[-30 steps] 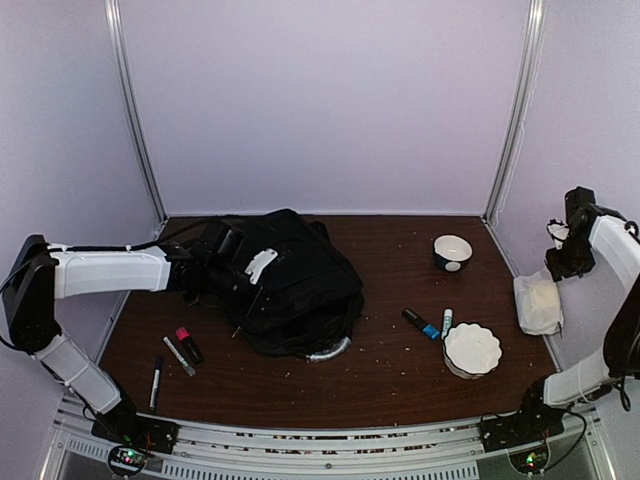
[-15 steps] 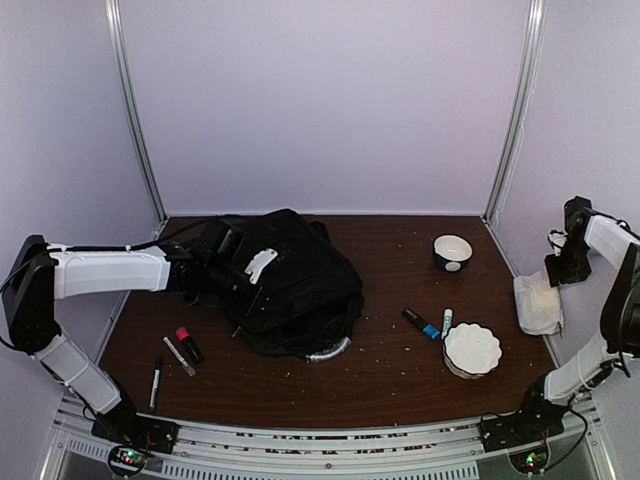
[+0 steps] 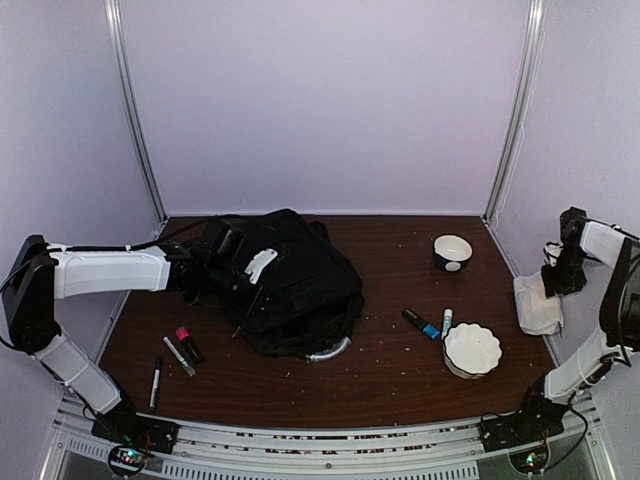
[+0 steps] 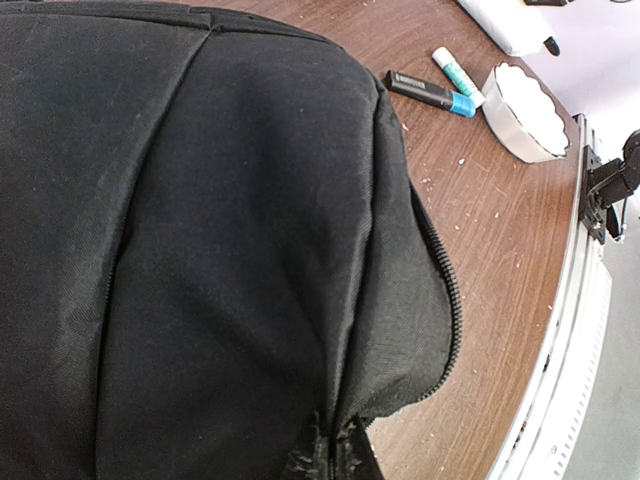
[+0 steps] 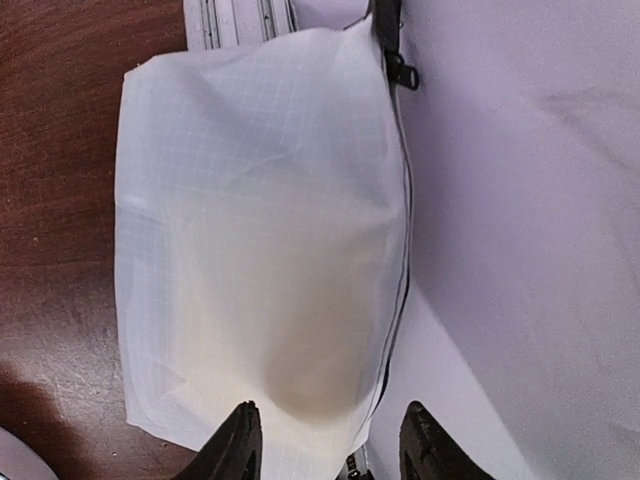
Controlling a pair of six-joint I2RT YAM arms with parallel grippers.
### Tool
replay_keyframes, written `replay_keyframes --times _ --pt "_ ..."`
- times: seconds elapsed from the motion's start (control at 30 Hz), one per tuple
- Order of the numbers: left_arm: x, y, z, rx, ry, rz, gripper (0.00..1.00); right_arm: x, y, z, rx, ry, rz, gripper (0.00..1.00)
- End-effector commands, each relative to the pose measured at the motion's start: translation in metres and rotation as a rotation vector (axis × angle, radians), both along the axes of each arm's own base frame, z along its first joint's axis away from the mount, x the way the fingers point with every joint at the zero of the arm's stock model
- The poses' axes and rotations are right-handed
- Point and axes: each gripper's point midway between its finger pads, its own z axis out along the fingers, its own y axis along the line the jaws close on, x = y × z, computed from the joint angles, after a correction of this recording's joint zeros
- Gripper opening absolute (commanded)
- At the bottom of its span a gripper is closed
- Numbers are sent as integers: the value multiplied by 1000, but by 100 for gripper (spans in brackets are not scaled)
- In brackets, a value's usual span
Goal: Pack the student bag
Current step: Pick up the pencil case from the corner of the board.
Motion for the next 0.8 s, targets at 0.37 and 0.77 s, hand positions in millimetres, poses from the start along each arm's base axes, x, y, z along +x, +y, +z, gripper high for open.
replay_keyframes --times 0.37,0.77 --pt "8 -8 19 -51 -61 -8 0 -24 16 -38 133 69 -29 24" --pt "8 -5 22 -54 -74 -1 0 7 47 12 158 -84 117 0"
